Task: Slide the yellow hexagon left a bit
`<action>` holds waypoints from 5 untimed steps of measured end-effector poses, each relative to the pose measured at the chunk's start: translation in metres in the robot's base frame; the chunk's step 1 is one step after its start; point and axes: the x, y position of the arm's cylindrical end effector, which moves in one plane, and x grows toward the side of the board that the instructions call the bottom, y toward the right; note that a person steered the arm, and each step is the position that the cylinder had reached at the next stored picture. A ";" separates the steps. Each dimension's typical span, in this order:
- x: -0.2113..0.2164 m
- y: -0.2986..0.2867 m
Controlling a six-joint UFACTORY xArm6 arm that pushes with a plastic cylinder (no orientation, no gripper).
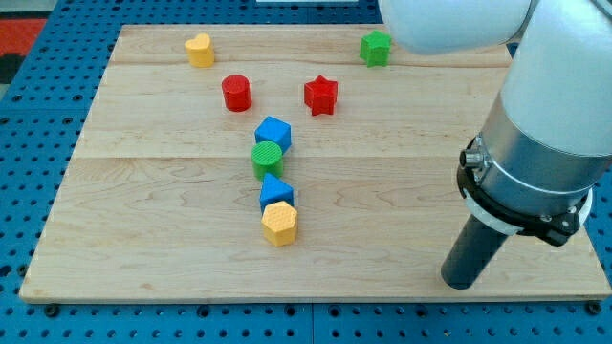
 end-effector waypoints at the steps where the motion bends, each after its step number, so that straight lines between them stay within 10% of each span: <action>1: 0.000 0.016; 5: -0.001 0.083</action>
